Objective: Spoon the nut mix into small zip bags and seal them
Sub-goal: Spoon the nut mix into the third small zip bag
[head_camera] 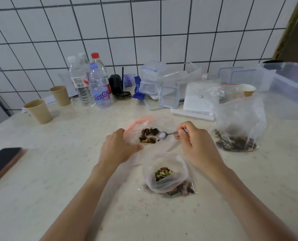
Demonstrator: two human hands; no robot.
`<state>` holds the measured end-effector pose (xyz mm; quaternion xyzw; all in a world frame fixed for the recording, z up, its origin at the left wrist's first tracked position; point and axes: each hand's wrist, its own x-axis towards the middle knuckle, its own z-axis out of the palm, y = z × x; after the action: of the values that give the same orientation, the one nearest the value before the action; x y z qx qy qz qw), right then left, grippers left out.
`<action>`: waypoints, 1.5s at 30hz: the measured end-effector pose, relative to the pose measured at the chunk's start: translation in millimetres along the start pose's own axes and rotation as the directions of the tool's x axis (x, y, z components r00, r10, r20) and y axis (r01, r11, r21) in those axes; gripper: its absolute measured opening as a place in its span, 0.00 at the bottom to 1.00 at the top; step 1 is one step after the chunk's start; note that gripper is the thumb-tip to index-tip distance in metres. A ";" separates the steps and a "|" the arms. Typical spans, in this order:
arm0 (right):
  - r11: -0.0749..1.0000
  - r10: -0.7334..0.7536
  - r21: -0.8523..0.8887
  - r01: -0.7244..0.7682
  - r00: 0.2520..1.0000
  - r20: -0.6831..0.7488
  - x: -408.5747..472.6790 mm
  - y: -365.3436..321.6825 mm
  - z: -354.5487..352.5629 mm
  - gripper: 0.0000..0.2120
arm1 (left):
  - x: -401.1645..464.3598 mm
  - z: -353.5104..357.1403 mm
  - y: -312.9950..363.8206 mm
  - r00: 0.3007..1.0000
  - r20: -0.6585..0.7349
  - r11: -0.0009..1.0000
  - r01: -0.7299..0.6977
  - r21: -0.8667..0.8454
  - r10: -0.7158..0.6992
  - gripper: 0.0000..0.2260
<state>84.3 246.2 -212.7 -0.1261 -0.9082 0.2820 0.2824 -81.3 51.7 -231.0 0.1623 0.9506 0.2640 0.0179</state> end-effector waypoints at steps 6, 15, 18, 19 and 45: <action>0.999 0.022 0.041 -0.023 0.999 0.033 -2.2 -1.4 3.2 0.08 | 1.3 4.3 -3.5 1.000 -0.004 1.000 -0.012 0.012 0.012 0.22; 0.956 0.156 0.249 -0.157 0.987 0.024 -1.2 -1.8 11.4 0.10 | -4.1 -7.6 5.8 0.999 0.007 0.952 -0.042 -0.304 0.046 0.07; 0.970 0.135 0.206 -0.132 0.991 -0.002 -2.4 -6.3 10.1 0.10 | -6.8 -11.2 7.7 1.000 0.024 0.931 -0.009 -0.364 0.019 0.07; 0.975 0.121 0.187 -0.117 0.993 -0.014 -2.4 -7.5 8.9 0.09 | -8.4 -11.7 8.7 0.999 0.033 0.925 0.001 -0.380 0.013 0.07; 0.651 0.427 0.577 -0.492 0.867 0.258 -3.3 -7.1 22.0 0.08 | -9.7 -5.8 10.4 0.989 0.146 0.857 0.095 -0.507 -0.023 0.03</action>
<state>73.5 229.5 -225.0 -0.2367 -0.7124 0.6351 0.1819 -69.7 54.1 -221.3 0.1397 0.8474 0.4949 0.1325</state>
